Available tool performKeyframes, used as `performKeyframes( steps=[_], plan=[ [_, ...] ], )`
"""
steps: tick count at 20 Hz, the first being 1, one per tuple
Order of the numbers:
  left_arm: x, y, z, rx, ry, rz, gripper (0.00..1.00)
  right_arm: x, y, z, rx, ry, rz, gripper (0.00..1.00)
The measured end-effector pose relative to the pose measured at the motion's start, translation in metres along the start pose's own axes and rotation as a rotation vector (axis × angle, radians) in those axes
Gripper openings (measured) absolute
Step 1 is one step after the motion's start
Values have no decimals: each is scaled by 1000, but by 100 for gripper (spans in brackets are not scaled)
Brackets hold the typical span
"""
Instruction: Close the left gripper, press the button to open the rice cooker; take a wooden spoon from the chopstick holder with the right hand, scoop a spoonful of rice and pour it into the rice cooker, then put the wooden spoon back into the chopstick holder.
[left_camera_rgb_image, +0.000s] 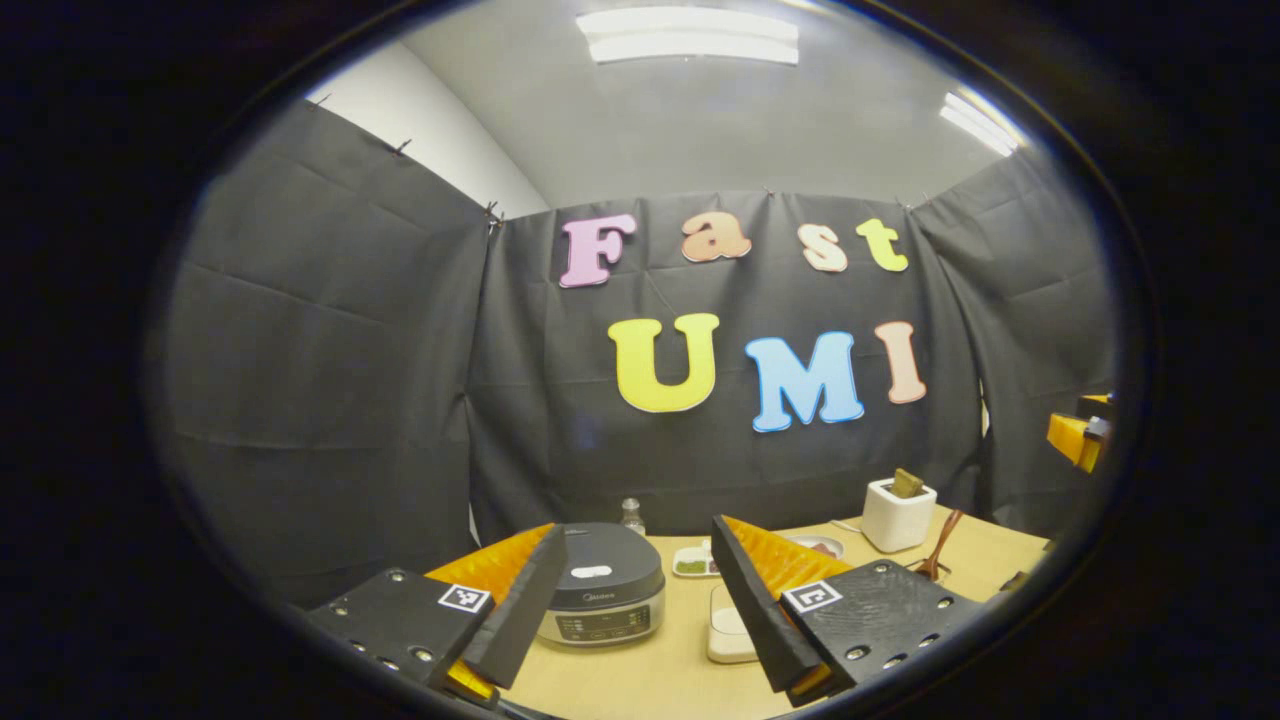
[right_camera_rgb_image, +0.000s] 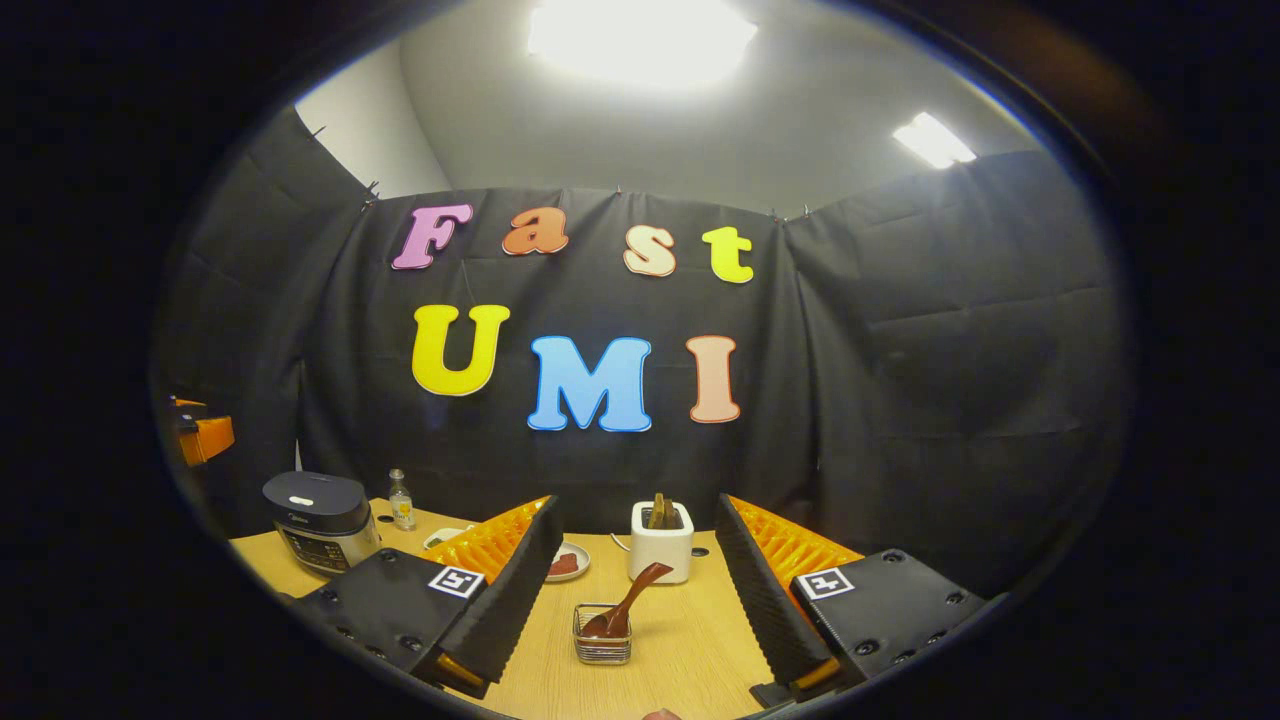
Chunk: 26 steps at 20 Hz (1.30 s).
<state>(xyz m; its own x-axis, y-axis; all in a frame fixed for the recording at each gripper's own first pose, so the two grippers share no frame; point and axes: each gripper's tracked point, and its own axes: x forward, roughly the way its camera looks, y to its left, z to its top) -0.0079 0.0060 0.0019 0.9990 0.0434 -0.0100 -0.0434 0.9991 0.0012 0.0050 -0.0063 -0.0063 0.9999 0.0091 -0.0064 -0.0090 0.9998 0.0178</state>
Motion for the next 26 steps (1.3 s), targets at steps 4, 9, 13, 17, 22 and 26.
performKeyframes(
  steps=[4, 9, 13, 17, 22, 26],
  plan=[
    [-2, -5, 3, 18, -3, -8, 79, -1, -1, -2, 2, 2, 5, 98],
    [-5, -14, 7, 37, -9, -17, 51, 1, -4, -3, 2, -3, 9, 98],
    [-6, -12, 6, 40, 0, -7, 29, 2, -8, -4, 3, -6, 13, 98],
    [-5, -10, 6, 36, -1, 51, 7, 6, -14, -7, 2, -5, 27, 97],
    [-4, -16, 10, 0, 0, 71, 1, 12, -21, -13, 7, -5, 66, 97],
    [12, -7, 15, -31, 5, 86, 1, 18, -24, -17, 15, -11, 99, 98]
  ],
)
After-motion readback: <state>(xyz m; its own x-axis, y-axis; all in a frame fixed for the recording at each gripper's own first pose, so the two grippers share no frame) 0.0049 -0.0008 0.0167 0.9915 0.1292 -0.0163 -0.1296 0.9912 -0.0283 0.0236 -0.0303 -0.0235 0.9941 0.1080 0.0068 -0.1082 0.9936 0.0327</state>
